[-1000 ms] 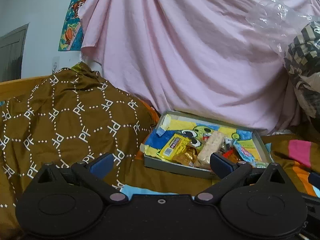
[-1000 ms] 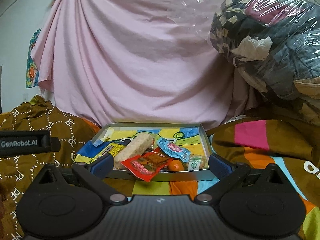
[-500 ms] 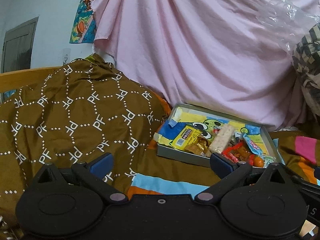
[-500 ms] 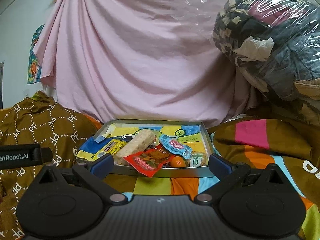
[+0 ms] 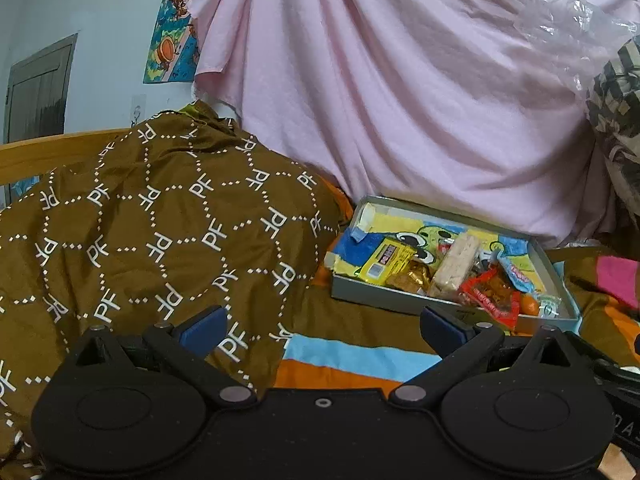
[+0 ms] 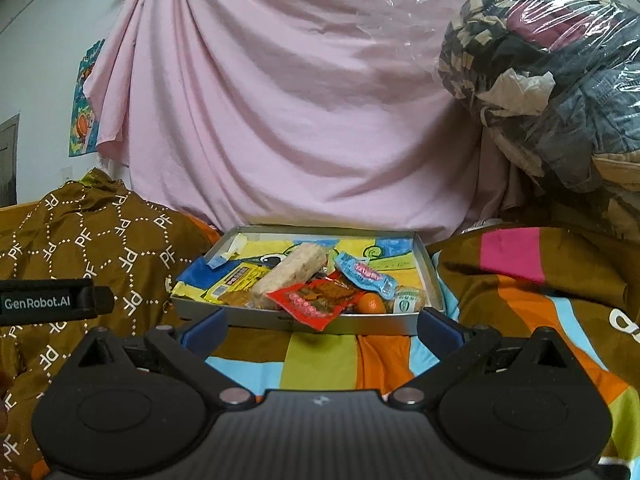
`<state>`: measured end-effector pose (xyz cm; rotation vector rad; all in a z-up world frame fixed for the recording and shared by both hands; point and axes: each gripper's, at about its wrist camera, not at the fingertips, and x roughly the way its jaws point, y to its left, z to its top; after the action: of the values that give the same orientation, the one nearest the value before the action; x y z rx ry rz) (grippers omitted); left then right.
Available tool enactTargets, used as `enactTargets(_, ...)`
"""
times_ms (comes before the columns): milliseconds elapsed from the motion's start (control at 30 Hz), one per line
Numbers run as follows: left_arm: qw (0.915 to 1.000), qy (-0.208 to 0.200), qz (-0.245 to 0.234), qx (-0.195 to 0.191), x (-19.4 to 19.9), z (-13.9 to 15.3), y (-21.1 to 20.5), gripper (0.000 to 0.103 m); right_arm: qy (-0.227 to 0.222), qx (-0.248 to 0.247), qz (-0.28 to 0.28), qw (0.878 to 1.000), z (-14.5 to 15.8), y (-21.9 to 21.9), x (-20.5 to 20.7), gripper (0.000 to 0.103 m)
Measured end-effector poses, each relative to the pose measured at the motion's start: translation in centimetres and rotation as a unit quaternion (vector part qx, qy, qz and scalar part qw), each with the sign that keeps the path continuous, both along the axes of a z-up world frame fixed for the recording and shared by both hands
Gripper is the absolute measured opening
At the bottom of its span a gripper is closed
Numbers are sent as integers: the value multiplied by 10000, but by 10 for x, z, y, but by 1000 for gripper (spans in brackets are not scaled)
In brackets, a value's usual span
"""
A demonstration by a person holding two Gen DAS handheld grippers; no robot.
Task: Organize snacks
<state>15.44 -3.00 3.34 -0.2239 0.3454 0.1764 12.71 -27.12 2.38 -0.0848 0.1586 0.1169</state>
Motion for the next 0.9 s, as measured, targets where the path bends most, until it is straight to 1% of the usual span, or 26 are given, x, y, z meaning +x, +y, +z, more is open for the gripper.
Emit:
enactTargets(233, 10000, 88, -17, 30, -8, -9, 11, 102, -12, -190, 37, 9998, -7, 10, -11, 103)
enactTargets(367, 9999, 144, -70, -20, -12, -13, 17, 102, -69, -240, 27, 9997, -10, 15, -18, 103)
enactTargets(500, 9999, 91, -35, -48, -19, -18, 21, 102, -84, -187, 22, 9998, -11, 16, -25, 103)
enactTargets(700, 9999, 132, -93, -47, -26, -26, 25, 102, 23, -103, -13, 9999, -18, 18, -33, 103)
enactTargets(900, 9997, 179, -165, -54, -30, -30, 29, 102, 38, -87, -67, 9999, -23, 22, -41, 103)
